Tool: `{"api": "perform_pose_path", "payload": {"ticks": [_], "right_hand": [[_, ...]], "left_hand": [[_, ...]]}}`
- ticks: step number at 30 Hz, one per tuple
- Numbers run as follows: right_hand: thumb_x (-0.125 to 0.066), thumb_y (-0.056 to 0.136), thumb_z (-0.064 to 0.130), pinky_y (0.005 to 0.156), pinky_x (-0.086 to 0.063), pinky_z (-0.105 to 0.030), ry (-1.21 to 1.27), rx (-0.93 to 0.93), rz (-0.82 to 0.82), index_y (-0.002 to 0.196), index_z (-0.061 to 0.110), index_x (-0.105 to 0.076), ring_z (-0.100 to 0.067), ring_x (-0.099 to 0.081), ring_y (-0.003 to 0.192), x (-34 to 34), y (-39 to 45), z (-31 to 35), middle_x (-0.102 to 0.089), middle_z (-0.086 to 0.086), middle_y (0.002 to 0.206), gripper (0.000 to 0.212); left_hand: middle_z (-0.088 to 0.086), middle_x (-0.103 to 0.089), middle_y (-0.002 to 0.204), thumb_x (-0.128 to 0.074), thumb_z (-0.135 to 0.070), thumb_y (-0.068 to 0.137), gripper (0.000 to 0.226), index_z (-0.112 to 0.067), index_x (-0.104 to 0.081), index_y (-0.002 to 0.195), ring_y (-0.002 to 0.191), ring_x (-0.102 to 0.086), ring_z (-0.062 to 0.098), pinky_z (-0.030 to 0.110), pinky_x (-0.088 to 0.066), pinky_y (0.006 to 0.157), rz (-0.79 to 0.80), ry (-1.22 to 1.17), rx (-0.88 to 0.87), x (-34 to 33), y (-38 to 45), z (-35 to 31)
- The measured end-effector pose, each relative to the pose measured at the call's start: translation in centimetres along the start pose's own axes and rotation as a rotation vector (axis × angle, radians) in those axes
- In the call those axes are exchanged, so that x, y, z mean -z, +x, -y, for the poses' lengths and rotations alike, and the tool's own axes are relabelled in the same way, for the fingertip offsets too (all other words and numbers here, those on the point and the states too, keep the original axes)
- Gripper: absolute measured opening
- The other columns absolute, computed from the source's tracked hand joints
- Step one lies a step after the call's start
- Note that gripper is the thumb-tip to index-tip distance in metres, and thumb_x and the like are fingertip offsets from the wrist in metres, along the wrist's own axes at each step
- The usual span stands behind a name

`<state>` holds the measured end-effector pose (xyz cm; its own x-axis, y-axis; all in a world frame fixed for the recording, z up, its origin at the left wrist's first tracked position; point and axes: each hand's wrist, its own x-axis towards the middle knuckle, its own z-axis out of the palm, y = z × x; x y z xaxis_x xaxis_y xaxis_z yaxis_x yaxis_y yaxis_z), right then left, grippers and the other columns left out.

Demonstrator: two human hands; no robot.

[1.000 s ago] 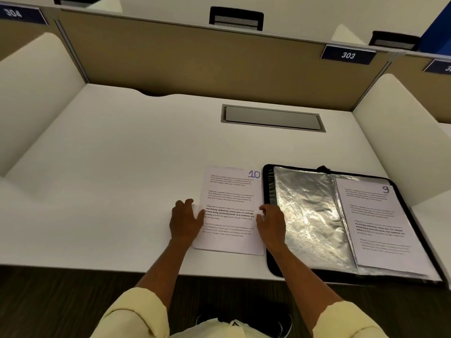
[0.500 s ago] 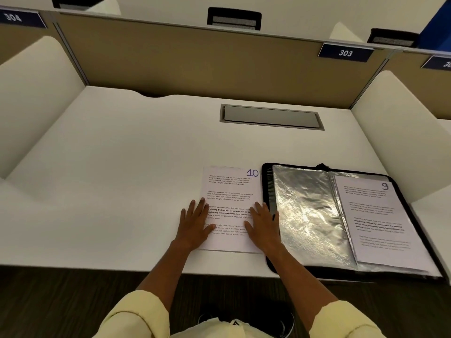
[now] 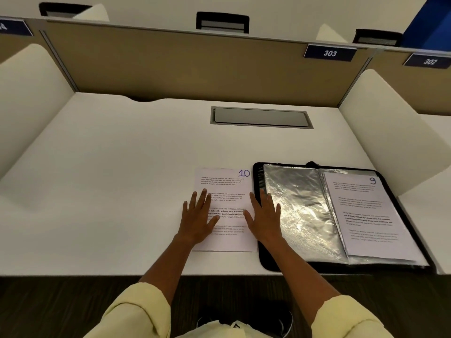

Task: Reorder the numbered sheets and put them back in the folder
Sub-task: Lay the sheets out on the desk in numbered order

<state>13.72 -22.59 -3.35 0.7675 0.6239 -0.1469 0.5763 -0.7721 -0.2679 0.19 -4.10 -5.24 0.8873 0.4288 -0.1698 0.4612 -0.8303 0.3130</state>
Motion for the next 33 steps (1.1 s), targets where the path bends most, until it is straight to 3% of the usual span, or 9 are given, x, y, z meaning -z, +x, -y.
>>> {"api": "perform_pose_path", "payload": {"ticks": [5,10,14,19,23,28,33], "right_hand": [[-0.028,0.102,0.059,0.122,0.002,-0.056,-0.055,-0.063,-0.032,0.16,0.031,0.0,-0.028,0.012,0.154,0.9,-0.4,-2.8,0.014,-0.004,0.168,0.071],[0.001,0.083,0.073,0.121,0.004,-0.057,-0.007,-0.114,-0.095,0.16,0.034,-0.005,-0.028,0.01,0.155,1.7,-1.3,-6.0,0.012,-0.003,0.168,0.086],[-0.002,0.085,0.075,0.121,0.003,-0.057,-0.007,-0.157,-0.123,0.16,0.035,-0.004,-0.028,0.009,0.155,2.5,-2.0,-9.2,0.013,-0.002,0.168,0.085],[-0.004,0.086,0.076,0.121,0.0,-0.058,-0.005,-0.222,-0.153,0.16,0.036,-0.005,-0.029,0.003,0.155,3.9,-2.6,-13.7,0.007,-0.004,0.168,0.084],[0.0,0.085,0.075,0.121,0.0,-0.059,-0.034,-0.264,-0.118,0.159,0.036,0.002,-0.03,0.007,0.155,4.9,-3.2,-17.6,0.012,-0.004,0.168,0.083],[-0.023,0.099,0.067,0.122,0.002,-0.058,-0.033,-0.301,-0.106,0.159,0.035,0.007,-0.03,0.009,0.155,6.2,-3.6,-22.1,0.017,-0.004,0.167,0.074],[-0.027,0.099,0.065,0.121,0.002,-0.057,-0.033,-0.313,-0.103,0.159,0.032,0.006,-0.031,0.007,0.155,7.3,-3.4,-26.1,0.015,-0.006,0.167,0.076]], "left_hand": [[-0.002,0.022,0.161,0.002,-0.075,0.077,0.097,-0.02,0.006,0.157,0.15,0.02,0.022,0.048,0.008,0.119,-0.009,0.031,-0.082,-0.2,1.4,-3.4],[-0.005,0.024,0.159,0.0,-0.076,0.077,0.096,-0.022,0.003,0.157,0.148,0.023,0.02,0.049,0.009,0.118,-0.004,0.021,-0.139,-0.9,2.6,-7.1],[-0.005,0.027,0.158,0.008,-0.084,0.074,0.102,-0.023,0.007,0.156,0.146,0.026,0.02,0.05,0.01,0.118,0.016,0.035,-0.177,-1.7,3.6,-10.4],[-0.001,0.026,0.16,-0.006,-0.074,0.083,0.092,-0.022,0.01,0.157,0.148,0.023,0.023,0.05,0.008,0.118,0.043,0.044,-0.216,-2.0,4.5,-15.6],[-0.001,0.024,0.161,0.0,-0.081,0.079,0.098,-0.022,0.006,0.157,0.148,0.022,0.024,0.05,0.008,0.118,0.049,0.03,-0.257,-3.4,5.4,-19.3],[-0.003,0.027,0.16,0.013,-0.085,0.072,0.105,-0.022,0.01,0.156,0.147,0.027,0.022,0.051,0.012,0.118,0.069,0.031,-0.298,-5.2,6.4,-23.9],[-0.005,0.031,0.159,0.021,-0.085,0.068,0.104,-0.024,0.017,0.153,0.145,0.03,0.021,0.048,0.015,0.117,0.073,0.016,-0.312,-6.6,7.4,-27.9]]}}
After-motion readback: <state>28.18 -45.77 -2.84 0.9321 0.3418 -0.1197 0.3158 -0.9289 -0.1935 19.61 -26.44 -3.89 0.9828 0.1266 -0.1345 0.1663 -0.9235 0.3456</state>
